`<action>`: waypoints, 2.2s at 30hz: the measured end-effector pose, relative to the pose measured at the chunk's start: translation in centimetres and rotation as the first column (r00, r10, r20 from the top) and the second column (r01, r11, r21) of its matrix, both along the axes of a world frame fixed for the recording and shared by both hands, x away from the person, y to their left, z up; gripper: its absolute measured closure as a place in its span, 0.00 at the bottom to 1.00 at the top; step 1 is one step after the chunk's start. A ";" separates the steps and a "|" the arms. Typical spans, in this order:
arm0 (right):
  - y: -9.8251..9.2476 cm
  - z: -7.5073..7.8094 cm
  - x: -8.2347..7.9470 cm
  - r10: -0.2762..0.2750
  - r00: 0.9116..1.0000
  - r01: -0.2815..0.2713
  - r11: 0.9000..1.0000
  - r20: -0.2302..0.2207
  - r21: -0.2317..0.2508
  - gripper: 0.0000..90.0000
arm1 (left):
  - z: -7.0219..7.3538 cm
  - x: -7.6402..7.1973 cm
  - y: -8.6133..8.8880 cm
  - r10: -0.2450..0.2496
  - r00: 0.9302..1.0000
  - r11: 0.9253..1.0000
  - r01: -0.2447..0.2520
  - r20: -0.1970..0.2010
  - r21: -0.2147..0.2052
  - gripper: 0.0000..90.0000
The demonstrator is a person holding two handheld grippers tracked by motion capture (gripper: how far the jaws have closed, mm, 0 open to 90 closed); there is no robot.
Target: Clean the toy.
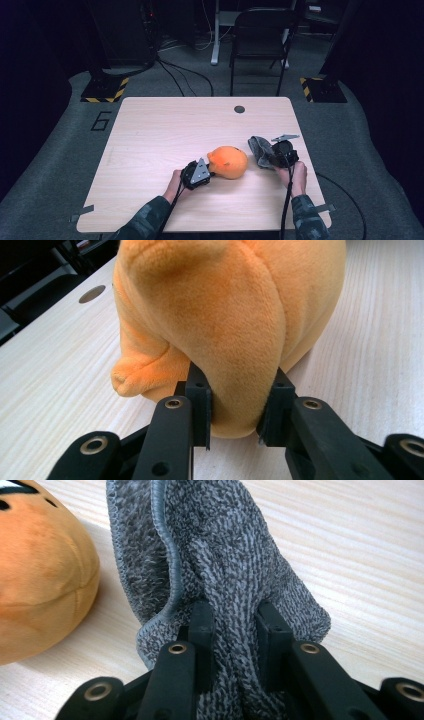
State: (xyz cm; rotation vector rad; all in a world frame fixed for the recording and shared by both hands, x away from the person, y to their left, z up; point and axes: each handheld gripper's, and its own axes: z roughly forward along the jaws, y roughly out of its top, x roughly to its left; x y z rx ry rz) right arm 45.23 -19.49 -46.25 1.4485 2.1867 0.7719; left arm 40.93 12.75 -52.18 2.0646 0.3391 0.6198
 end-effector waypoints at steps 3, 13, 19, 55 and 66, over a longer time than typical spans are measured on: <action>-0.1 0.1 0.0 -0.001 1.000 0.001 1.000 0.001 0.002 0.81 | 0.2 0.1 0.1 -0.003 1.000 1.000 0.002 -0.008 -0.019 0.84; -0.9 0.4 0.0 -0.019 1.000 0.019 1.000 0.010 0.022 0.81 | 4.5 0.0 1.4 -0.012 0.987 0.973 -0.026 -0.162 -0.231 0.86; -0.8 0.5 0.0 -0.018 1.000 0.018 1.000 0.009 0.020 0.81 | 6.1 0.1 1.8 -0.057 0.941 0.959 -0.041 -0.334 -0.279 0.85; 10.1 5.9 -5.0 0.337 0.928 -0.349 0.935 0.157 0.059 0.80 | 3.4 1.1 0.2 0.058 0.870 0.975 -0.155 -0.490 -0.159 0.81; 11.2 5.6 -5.4 0.376 0.916 -0.379 0.925 0.138 -0.007 0.80 | 3.3 1.0 -0.1 0.056 0.874 0.979 -0.143 -0.482 -0.145 0.80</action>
